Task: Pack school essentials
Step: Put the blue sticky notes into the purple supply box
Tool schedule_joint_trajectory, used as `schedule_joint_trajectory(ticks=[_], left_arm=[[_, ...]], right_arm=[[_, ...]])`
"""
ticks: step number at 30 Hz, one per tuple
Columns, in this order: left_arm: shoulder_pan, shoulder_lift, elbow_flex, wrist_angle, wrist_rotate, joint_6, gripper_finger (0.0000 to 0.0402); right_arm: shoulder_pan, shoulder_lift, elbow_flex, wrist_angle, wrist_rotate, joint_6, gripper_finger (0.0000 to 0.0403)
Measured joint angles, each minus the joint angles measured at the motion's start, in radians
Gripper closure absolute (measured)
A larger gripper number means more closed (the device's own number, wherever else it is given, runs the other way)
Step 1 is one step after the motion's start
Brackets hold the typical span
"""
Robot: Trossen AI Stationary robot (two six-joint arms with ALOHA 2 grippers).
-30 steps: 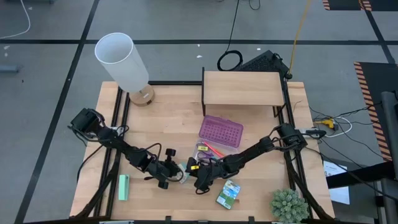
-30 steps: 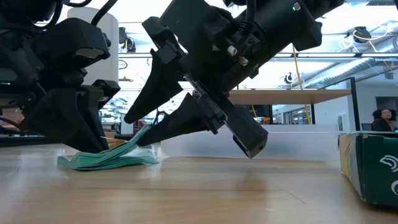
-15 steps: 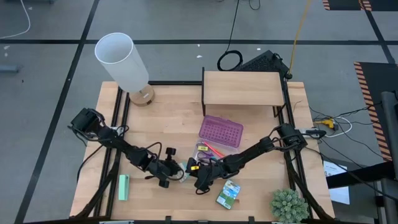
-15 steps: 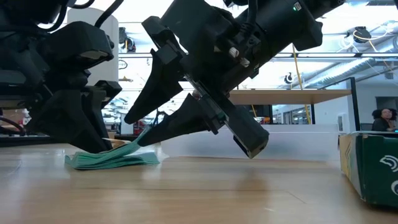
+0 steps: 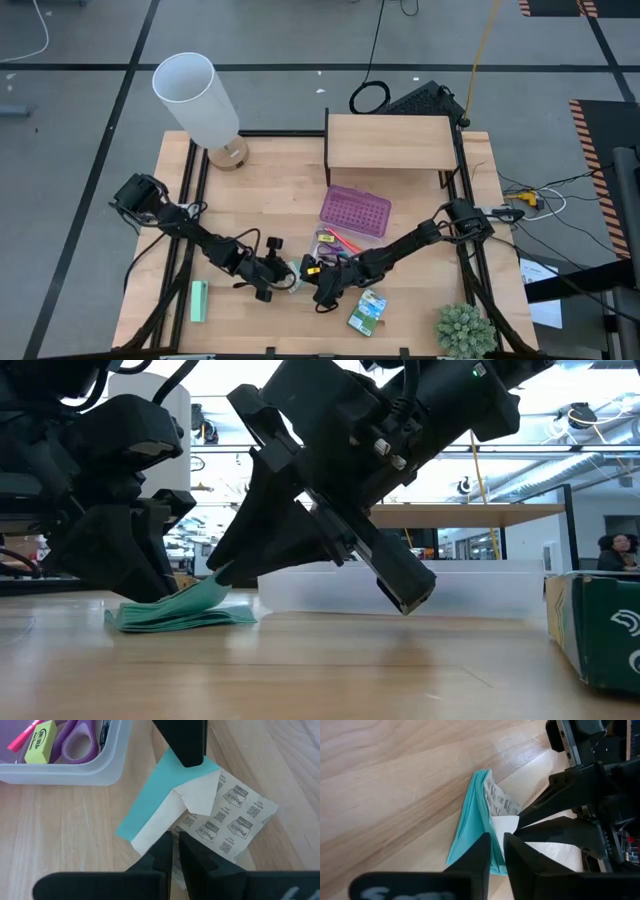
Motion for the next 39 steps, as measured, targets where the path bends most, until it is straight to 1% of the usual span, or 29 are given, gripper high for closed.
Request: schedule_joint_trajectory(ticks=[6, 13, 17, 22, 25, 32, 39], left_arm=[[0.000, 0.000, 0.000, 0.004, 0.000, 0.000, 0.0366], [0.000, -0.021, -0.002, 0.009, -0.019, 0.000, 0.0366], [-0.010, -0.093, -0.005, -0.047, -0.053, -0.007, 0.0361], [-0.052, -0.210, -0.004, -0.131, -0.151, -0.064, 0.0321], [-0.092, -0.258, -0.003, -0.128, -0.206, -0.081, 0.0291], [-0.193, -0.266, -0.002, -0.021, -0.373, -0.045, 0.0231], [-0.264, -0.255, -0.001, 0.007, -0.469, -0.081, 0.0181]], right_arm=[[0.000, 0.000, 0.000, -0.005, 0.000, 0.000, 0.0395], [0.000, 0.000, 0.000, -0.015, 0.005, 0.003, 0.0399], [-0.002, -0.010, 0.000, -0.014, 0.006, 0.028, 0.0400], [-0.009, -0.045, 0.001, -0.021, 0.005, 0.065, 0.0401], [-0.019, -0.063, 0.001, -0.021, 0.005, 0.079, 0.0401], [-0.058, -0.072, 0.002, -0.021, 0.003, 0.149, 0.0402], [-0.087, -0.080, 0.001, -0.023, 0.013, 0.210, 0.0402]])
